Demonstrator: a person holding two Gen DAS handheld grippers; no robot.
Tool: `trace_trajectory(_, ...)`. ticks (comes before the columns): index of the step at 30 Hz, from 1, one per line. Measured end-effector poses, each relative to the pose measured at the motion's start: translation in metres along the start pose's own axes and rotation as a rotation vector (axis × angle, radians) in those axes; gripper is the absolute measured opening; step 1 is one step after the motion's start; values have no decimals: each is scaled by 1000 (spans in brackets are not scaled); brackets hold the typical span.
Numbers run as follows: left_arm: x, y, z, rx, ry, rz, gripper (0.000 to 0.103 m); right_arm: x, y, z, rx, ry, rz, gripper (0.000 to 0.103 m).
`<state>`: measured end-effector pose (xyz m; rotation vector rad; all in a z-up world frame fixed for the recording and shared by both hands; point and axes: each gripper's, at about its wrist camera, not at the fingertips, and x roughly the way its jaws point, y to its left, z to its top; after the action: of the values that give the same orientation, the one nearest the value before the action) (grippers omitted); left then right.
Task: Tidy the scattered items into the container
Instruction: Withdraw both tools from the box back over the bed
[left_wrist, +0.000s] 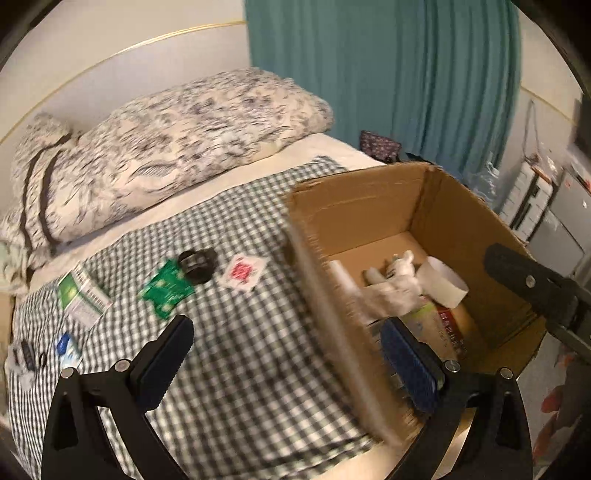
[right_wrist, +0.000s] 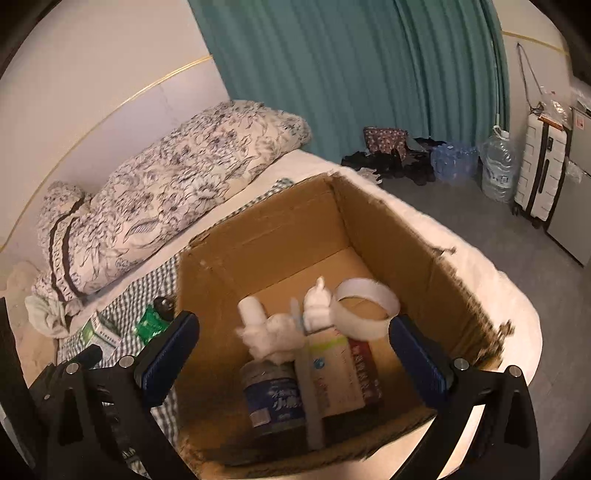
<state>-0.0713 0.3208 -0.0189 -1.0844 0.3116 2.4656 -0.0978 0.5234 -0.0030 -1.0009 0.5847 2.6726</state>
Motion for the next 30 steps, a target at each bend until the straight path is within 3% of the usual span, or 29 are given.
trace_trajectory(10,-41,101,-56,-132,15,124,103,-19,55,-35,-57,25,58,103)
trace_trajectory(20,-72,235,-117,-369,17,242,103,-38,113,-78,-150,51,62,103)
trace_trajectory(30,-75,303,-160,-432,15,292,103,-31,161,-114,-197,71,78,103)
